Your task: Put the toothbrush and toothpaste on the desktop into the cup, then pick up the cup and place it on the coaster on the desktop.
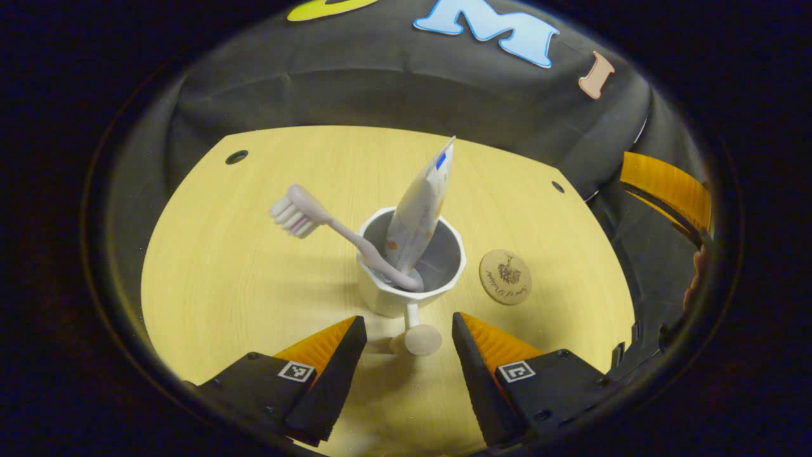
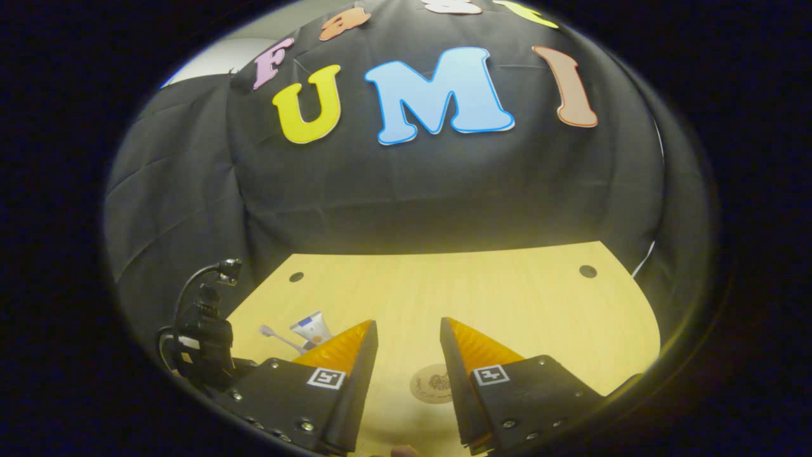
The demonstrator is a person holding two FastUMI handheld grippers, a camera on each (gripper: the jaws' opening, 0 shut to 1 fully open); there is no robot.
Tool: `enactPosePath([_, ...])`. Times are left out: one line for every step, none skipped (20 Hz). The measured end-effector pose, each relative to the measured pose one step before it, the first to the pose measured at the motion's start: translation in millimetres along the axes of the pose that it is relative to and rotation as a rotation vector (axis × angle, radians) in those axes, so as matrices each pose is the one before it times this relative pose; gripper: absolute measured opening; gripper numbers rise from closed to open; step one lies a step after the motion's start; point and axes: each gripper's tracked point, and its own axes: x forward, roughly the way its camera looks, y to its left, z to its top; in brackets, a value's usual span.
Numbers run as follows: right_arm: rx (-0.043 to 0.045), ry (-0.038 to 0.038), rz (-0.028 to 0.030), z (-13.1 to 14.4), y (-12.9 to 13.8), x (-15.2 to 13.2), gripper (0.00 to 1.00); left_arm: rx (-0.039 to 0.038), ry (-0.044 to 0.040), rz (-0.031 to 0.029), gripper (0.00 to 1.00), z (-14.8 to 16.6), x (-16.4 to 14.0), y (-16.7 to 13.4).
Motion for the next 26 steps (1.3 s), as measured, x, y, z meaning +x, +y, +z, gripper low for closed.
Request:
enactPosePath([0.00812, 0.00818, -0.00867, -4.0, -3.9, -2.0, 0.55, 0.0048, 0.01768, 0.00566, 0.89, -0.36, 5.18, 1.66])
enactPosePath([0.00649, 0.00939, -0.01039, -4.05, -4.01, -1.18, 0.55, -0.0041, 0.0119, 0.0115, 0.89, -0.83, 4.46, 2.09])
enactPosePath([0.00731, 0.0083, -0.00948, -3.73, -4.67, -1.22, 0.58, -0.00592, 0.0121, 0.001, 0.89, -0.17, 4.56, 1.99])
enactPosePath([0.0079, 0.00808, -0.00394, -3.35, -2.98, -1.03, 0.55, -0.00873, 0.01246, 0.00407, 0.88, -0.99, 4.73, 1.44])
enactPosePath([0.00584, 0.00965, -0.00323, -5.64, -1.03, -0.71, 0.58, -0.0114, 0.01197, -0.00167, 0.87, -1.94, 3.86, -0.09])
enactPosePath([0.0036, 0.00882, -0.00381, -3.51, -2.6, -1.21, 0.58, -0.00913, 0.01047, 0.00034, 0.82, -1.36, 3.15, 0.85])
enactPosePath([0.00258, 0.00615, -0.00415, -3.46, -1.52, -0.61, 0.55, -0.0087, 0.00838, 0.00172, 0.81, -2.84, 2.84, -2.01])
enactPosePath([0.00301, 0.00565, -0.00197, -2.2, -1.85, -1.36, 0.58, -0.00547, 0.00668, 0.00009, 0.71, -1.48, 1.12, -0.76])
enactPosePath([0.00299, 0.00426, -0.00038, -2.38, -1.48, -0.29, 0.58, -0.00256, 0.00283, 0.00219, 0.68, -0.77, 0.79, 1.28])
enactPosePath([0.00215, 0.00331, -0.00143, -0.51, -0.99, -0.72, 0.58, 0.00037, -0.00041, 0.00503, 0.65, 0.72, 0.71, 0.43])
enactPosePath([0.00136, 0.00177, -0.00026, -1.43, -0.58, -0.09, 0.55, 0.0034, -0.00061, 0.00201, 0.61, 0.47, 0.31, 0.22])
enactPosePath([0.00156, 0.00023, 0.00068, 0.52, -0.38, -0.37, 0.58, 0.00354, -0.00139, 0.00398, 0.65, 1.13, 0.21, 0.49])
enactPosePath([0.00131, -0.00192, 0.00117, 0.37, 0.97, 0.44, 0.55, -0.00106, -0.00176, 0.00044, 0.65, 0.5, 0.17, -0.74])
enactPosePath([0.00241, -0.00347, 0.00126, 1.16, 0.0, -0.8, 0.55, 0.00303, 0.00254, 0.0018, 0.67, 0.13, 0.67, -0.55])
enactPosePath([0.0025, -0.00016, 0.00226, 0.11, 0.38, -0.04, 0.58, 0.00257, 0.00104, 0.00144, 0.64, -0.32, 0.17, 0.39])
enactPosePath([0.00254, 0.00013, 0.00101, 0.76, -0.68, 0.29, 0.58, 0.00031, -0.00194, 0.00367, 0.61, 1.66, -0.01, 0.83])
enactPosePath([0.00133, -0.00061, -0.00102, -0.81, -0.71, -0.56, 0.58, -0.00152, 0.00121, -0.0017, 0.57, -0.87, 0.55, -1.94])
enactPosePath([0.00031, 0.00038, 0.00022, -0.09, -0.05, 0.12, 0.55, 0.00441, 0.00291, 0.00254, 0.52, -0.59, -0.25, 0.35])
enactPosePath([0.00017, 0.00238, -0.00117, -0.37, -0.82, -0.07, 0.55, -0.00088, -0.00186, -0.00031, 0.48, -0.17, 0.21, -0.47])
enactPosePath([-0.00027, 0.00154, -0.00046, 0.59, -0.6, 0.77, 0.55, 0.00382, 0.00216, 0.00918, 0.5, 0.15, -0.4, 1.64])
enactPosePath([-0.00016, 0.00079, 0.00007, -0.69, -0.19, -0.29, 0.55, 0.00909, 0.00298, 0.00028, 0.53, -0.33, -1.87, -0.53])
enactPosePath([0.00092, -0.00045, 0.00082, 0.41, 0.19, 0.07, 0.55, 0.01324, -0.00222, 0.02124, 0.47, 0.7, 1.38, 1.82])
enactPosePath([0.00153, 0.00079, 0.00133, 0.15, 0.34, -0.18, 0.55, 0.01777, 0.00285, 0.00814, 0.46, -1.29, 3.54, 0.56])
enactPosePath([0.00155, 0.00089, 0.00119, 0.58, -0.03, -0.12, 0.58, 0.01596, -0.00613, 0.02102, 0.45, 2.05, -2.69, 2.71])
enactPosePath([0.0015, -0.00011, 0.0008, -0.35, 0.36, 0.66, 0.58, 0.01941, -0.01253, 0.01534, 0.43, 3.0, 1.54, 3.41])
enactPosePath([0.00196, -0.00095, -0.00005, 0.76, 0.03, 0.28, 0.55, 0.01728, 0.01279, 0.00809, 0.39, -2.7, 0.6, 0.83])
